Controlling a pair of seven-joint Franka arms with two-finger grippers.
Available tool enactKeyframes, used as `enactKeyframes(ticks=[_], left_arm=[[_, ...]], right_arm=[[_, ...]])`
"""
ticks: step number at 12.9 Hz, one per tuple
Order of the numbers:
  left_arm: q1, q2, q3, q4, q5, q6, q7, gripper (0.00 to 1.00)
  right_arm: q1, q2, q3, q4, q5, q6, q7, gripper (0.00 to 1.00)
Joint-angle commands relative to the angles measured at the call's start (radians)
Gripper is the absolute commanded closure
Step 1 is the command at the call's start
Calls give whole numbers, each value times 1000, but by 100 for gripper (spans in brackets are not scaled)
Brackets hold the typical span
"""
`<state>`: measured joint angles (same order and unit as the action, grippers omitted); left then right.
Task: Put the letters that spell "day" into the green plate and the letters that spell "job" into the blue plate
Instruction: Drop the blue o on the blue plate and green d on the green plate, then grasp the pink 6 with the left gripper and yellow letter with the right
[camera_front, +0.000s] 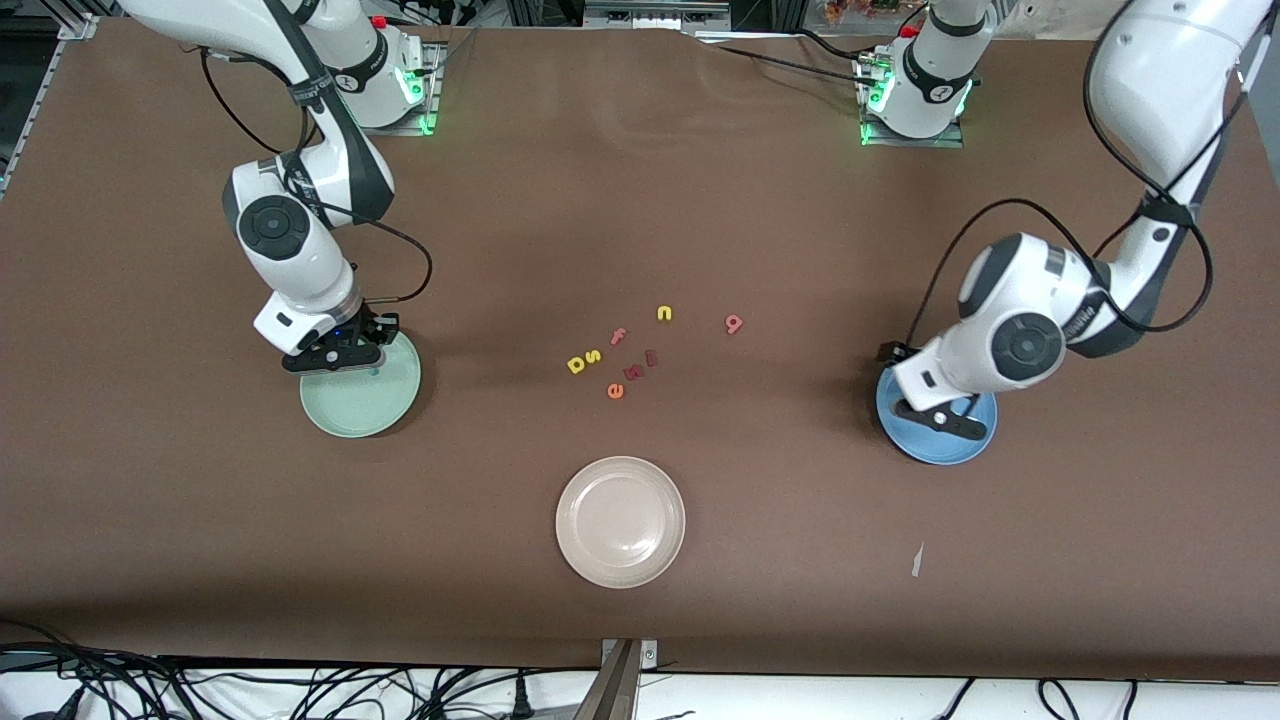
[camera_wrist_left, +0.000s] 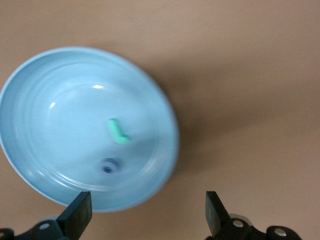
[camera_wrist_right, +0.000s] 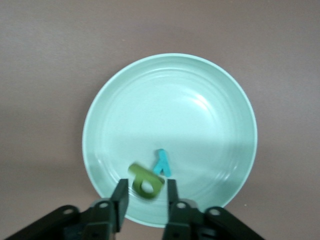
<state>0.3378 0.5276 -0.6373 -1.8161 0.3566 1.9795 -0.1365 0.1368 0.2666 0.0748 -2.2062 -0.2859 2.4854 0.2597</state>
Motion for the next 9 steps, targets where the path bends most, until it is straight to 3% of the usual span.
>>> enactKeyframes(ticks=[1, 4, 6, 9], left_arm=[[7, -51, -85, -9, -39, -31, -86, 0], [-2, -51, -111, -20, -156, -22, -182, 0], [-31, -40, -154, -37, -156, -18, -283, 0], [-137, 0, -151, -77, -96, 63, -490, 0]], right_arm=[[3, -21, 17, -4, 1, -31, 42, 39], [21, 21, 112, 74, 2, -63, 233, 39], [122, 90, 122, 161, 4, -63, 434, 39], [208, 207, 122, 296, 16, -63, 626, 39]])
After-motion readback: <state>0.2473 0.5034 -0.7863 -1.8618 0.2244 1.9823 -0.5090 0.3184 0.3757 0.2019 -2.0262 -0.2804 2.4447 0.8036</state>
